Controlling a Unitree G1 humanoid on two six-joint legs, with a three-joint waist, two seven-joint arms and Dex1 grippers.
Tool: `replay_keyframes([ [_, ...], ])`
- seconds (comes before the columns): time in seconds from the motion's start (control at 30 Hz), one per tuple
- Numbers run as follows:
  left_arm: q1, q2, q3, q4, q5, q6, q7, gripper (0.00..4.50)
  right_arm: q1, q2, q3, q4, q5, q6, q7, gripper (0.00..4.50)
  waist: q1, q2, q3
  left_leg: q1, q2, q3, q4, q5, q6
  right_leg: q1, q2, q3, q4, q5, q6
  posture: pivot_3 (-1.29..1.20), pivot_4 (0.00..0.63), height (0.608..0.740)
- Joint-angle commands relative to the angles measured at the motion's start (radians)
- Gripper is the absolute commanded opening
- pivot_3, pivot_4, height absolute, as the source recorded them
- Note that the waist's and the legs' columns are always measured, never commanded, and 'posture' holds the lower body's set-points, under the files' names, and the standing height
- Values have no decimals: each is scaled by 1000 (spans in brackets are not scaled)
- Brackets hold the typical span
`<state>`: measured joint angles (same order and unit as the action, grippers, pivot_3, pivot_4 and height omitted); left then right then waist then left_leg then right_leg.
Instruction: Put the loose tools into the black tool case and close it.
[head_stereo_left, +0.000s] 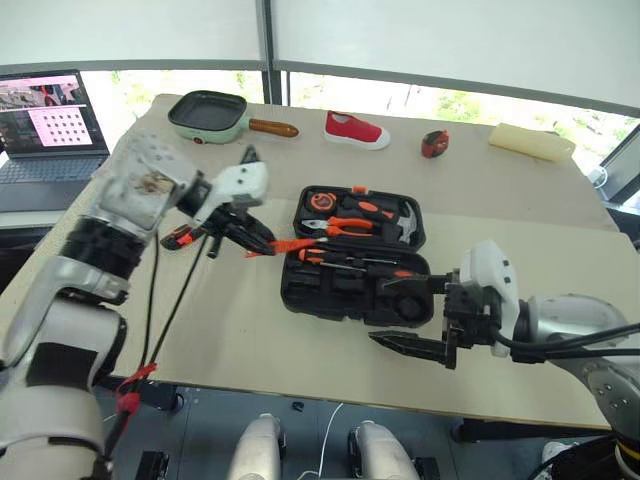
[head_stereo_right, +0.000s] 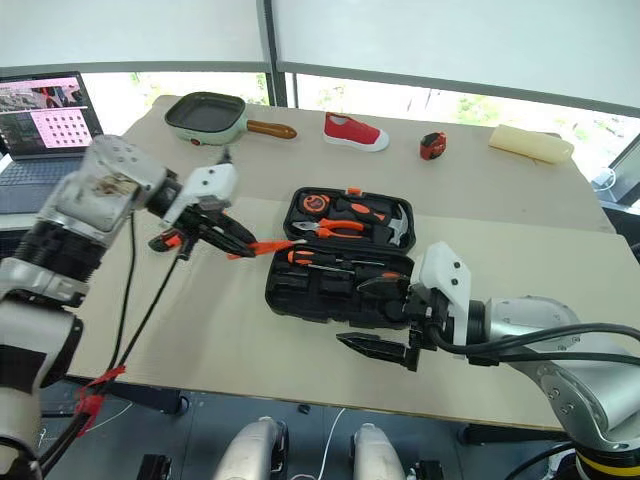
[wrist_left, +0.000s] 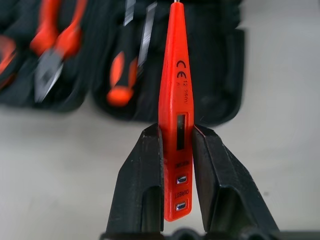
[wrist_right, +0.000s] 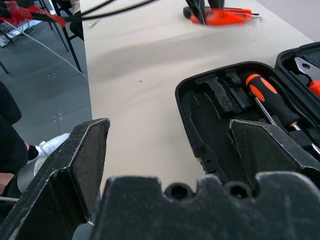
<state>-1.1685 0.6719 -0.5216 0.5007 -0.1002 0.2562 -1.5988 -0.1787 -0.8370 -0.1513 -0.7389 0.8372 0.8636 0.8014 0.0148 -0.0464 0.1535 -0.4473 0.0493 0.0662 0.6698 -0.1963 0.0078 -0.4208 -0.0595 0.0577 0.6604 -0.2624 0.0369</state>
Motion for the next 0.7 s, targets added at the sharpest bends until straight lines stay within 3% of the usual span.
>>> replay_keyframes([
  [0.03,-50,-88,-18,49,68,-31,20,380,8,-7,-29,-35,5,-28,-20,4500,-3,0,0,0,0,0,1,0,0,0,0,0,0,0,0,0,150,740],
  [0.2,-76,-183,-73,150,178,4,40,380,18,0,-32,-59,22,-21,-60,4500,-20,0,0,0,0,-1,0,0,1,-2,1,1,2,0,0,0,150,740],
  [0.53,-93,-255,-106,309,326,-41,77,380,18,-3,-35,-76,49,-10,-120,4500,-26,0,0,0,0,-3,0,-1,1,-1,1,1,2,0,1,0,150,740],
  [0.7,-89,-286,-92,343,335,-88,33,380,14,-11,-36,-76,62,-10,-135,4500,-27,0,0,0,0,-3,1,-1,1,-1,1,1,2,0,1,0,150,740],
])
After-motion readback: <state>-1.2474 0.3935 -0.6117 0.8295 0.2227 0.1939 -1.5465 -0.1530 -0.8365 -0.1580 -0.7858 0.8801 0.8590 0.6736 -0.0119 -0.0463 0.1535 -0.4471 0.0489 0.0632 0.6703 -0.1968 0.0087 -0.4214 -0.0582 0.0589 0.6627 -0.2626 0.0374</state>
